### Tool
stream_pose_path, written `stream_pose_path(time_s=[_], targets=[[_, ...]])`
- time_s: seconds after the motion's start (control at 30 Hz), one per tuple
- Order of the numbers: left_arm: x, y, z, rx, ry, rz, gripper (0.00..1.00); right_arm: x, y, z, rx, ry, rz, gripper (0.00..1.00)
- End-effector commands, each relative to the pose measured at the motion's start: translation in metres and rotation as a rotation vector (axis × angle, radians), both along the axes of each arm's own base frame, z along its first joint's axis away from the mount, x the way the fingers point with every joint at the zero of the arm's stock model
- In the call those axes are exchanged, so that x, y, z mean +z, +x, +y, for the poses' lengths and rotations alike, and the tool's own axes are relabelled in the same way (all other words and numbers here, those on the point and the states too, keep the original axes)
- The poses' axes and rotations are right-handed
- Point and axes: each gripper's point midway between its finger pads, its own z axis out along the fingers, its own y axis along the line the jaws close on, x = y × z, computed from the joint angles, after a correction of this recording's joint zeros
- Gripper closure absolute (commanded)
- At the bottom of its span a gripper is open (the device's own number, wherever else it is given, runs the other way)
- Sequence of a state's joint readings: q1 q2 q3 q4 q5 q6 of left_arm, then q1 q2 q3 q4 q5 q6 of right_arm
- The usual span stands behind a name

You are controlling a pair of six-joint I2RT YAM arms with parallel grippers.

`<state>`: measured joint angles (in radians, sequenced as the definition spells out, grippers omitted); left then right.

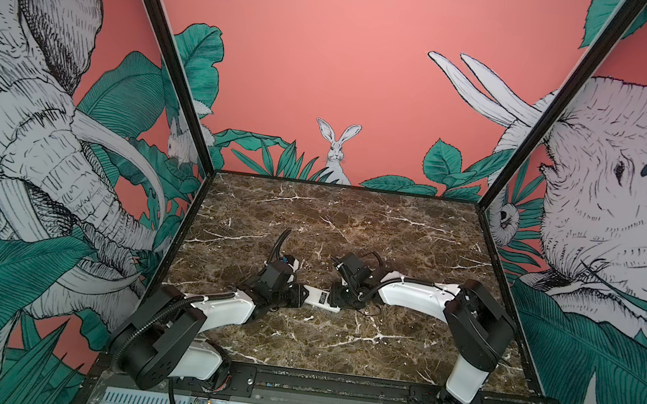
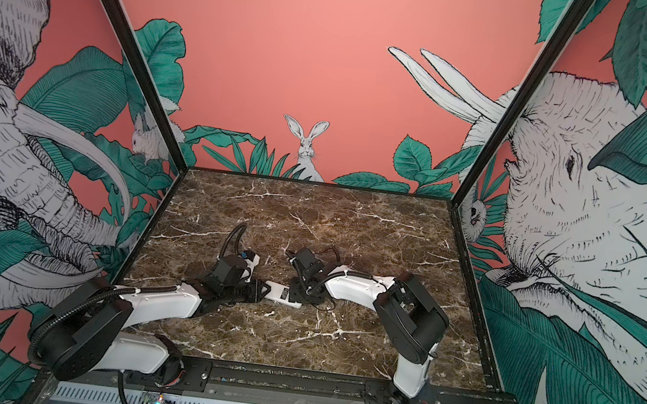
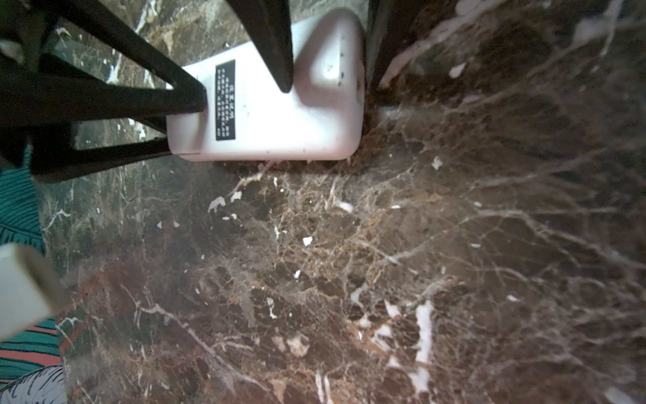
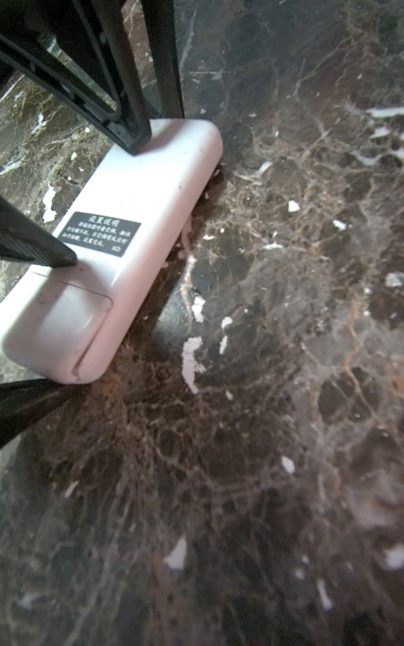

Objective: Load the batteries into the remote control

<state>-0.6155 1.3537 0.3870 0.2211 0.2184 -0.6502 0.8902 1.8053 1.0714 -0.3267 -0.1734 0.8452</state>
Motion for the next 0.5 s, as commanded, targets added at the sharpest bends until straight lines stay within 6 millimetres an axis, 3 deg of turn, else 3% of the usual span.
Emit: stream_pose_path(time_s=[0.0, 0.47], targets=[[-0.023, -0.06, -0.024, -0.214, -0.041, 0.177, 0.67, -0.028, -0.027, -0.008, 0.052, -0.063, 0.069, 0.49], [-0.025, -0.061, -0.022, -0.21, -0.031, 0.178, 0.67, -0.01, -0.024, -0.008, 0.041, -0.045, 0.04, 0.37]])
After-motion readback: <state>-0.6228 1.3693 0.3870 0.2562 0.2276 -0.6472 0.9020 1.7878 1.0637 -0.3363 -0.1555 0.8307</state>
